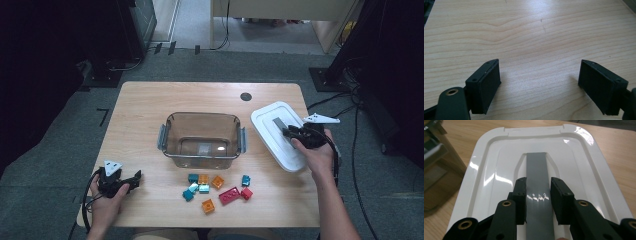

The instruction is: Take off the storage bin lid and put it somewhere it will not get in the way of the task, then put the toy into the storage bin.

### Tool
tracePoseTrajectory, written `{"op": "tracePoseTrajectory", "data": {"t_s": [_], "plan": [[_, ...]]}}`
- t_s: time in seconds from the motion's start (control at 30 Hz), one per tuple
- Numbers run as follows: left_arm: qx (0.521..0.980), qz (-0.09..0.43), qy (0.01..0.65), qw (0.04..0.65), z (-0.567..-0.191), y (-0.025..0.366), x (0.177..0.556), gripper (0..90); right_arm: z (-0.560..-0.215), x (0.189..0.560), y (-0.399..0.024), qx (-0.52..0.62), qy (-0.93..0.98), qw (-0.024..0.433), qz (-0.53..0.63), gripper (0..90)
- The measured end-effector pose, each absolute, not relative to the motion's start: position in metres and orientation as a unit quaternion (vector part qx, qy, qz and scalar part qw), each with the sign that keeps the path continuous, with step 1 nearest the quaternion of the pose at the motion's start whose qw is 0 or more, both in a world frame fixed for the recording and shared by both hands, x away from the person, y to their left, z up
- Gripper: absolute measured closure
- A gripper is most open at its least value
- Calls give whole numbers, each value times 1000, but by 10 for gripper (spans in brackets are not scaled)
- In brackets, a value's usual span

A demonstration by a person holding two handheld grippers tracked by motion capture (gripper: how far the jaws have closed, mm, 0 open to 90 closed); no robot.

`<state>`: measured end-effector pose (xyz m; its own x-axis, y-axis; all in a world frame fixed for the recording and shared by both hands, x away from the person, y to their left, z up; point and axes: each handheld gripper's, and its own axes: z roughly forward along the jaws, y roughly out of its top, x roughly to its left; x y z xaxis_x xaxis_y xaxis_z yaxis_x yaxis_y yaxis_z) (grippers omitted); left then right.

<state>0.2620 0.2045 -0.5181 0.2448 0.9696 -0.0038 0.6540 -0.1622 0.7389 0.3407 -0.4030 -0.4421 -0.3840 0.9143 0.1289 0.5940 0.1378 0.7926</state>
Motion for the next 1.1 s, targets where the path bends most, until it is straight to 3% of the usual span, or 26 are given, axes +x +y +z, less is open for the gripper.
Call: {"op": "tracePoseTrajectory", "data": {"t_s": [0.5,0.93,1.1], "plan": [[722,246,562,321,-518,205,262,178,-486,349,-387,552,726,190,363,681],[722,247,562,319,-518,204,262,177,-502,354,-383,573,715,200,346,675],[722,247,562,319,-518,204,262,177,-496,348,-388,581,699,218,356,579]]}}
